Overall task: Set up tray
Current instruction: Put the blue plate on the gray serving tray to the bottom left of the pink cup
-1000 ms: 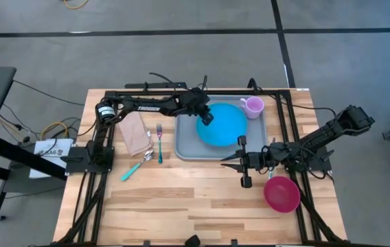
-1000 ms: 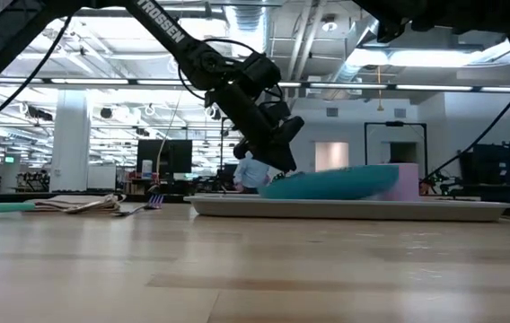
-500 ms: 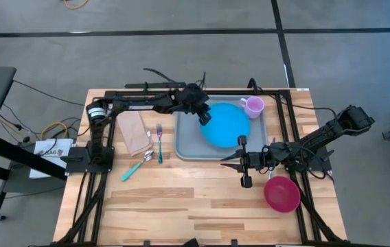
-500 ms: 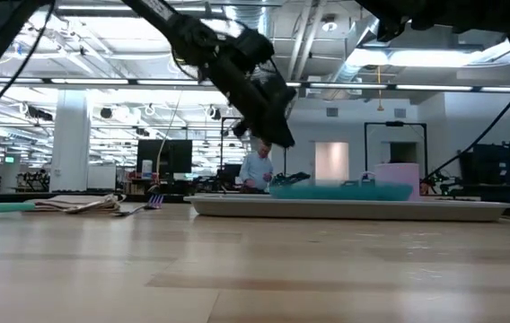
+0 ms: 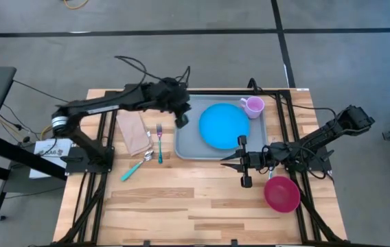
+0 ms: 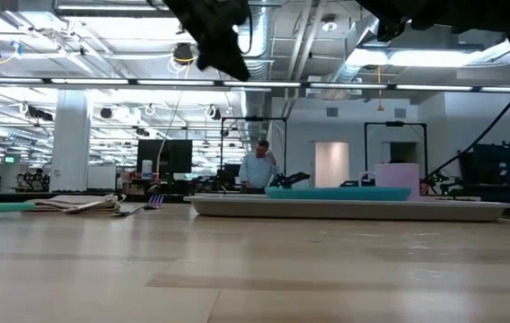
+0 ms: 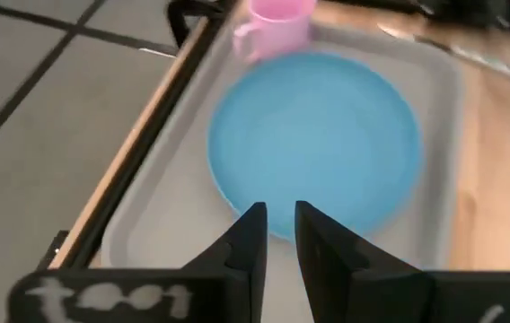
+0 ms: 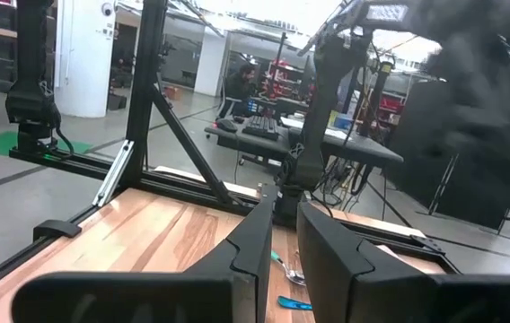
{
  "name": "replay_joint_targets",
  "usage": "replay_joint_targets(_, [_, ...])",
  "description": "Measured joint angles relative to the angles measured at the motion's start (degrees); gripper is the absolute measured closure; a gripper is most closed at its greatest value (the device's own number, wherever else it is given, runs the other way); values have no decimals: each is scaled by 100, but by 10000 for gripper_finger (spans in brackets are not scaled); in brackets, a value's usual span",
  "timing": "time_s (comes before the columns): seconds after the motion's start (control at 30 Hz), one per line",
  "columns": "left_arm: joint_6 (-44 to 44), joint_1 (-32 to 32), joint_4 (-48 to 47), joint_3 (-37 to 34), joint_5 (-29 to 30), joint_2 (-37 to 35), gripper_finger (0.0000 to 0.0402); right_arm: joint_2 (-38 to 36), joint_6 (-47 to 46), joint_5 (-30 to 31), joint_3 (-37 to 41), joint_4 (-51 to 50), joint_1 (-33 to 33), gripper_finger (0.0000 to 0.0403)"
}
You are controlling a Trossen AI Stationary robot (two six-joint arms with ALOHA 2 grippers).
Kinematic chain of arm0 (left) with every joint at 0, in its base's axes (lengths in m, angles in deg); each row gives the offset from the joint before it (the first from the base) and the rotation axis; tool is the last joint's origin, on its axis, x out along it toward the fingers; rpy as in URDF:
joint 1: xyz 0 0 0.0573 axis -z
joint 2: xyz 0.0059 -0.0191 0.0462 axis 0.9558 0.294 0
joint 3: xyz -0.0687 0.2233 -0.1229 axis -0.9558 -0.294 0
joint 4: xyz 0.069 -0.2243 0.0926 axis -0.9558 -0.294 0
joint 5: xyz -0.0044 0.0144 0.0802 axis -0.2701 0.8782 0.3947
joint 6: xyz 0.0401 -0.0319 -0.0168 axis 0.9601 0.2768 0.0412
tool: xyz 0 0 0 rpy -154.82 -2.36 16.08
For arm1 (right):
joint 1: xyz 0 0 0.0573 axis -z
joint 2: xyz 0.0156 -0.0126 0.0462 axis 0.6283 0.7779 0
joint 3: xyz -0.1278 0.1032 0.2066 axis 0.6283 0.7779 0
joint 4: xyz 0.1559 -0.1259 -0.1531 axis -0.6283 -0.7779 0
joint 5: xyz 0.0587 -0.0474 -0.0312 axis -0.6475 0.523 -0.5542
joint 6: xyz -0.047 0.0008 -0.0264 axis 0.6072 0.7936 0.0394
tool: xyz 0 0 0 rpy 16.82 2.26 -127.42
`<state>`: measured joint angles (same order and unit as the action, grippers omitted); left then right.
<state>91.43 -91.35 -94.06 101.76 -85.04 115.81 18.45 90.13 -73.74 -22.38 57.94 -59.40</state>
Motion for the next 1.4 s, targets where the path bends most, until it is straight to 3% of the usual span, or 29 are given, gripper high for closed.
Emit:
replay_joint_targets(0.17, [18, 595, -779, -386, 840, -424, 359, 1, 0, 0, 0, 3, 0, 351])
replay_joint_targets(0.33, [-473, 1125, -327, -1538, 1517, -508, 395, 3, 0, 0, 0, 3, 0, 351])
replay_joint_targets(0.4, [-547, 1243, 462, -2215, 1657, -483, 397, 1, 0, 0, 0, 10, 0, 351])
replay_joint_targets(0.53, [-381, 1161, 3035, -3294, 2248, -463, 401, 1, 0, 2, 0, 7, 0, 351])
replay_joint_targets(0.67, [-687, 559, 5110, -3743, 1948, -350, 401, 1, -2, 2, 0, 8, 0, 351])
replay_joint_targets(0.9, [-1432, -455, 5863, -3466, 991, 957, 401, 1, -2, 3, 0, 17, 0, 351])
replay_joint_targets(1.2, [-1412, -801, 5734, -2275, 683, 2490, 401, 1, 4, 3, 0, 6, 7, 351])
replay_joint_targets(1.4, [-1214, -609, 4833, -1737, 1124, 2649, 401, 1, 8, 3, 0, 3, 121, 351])
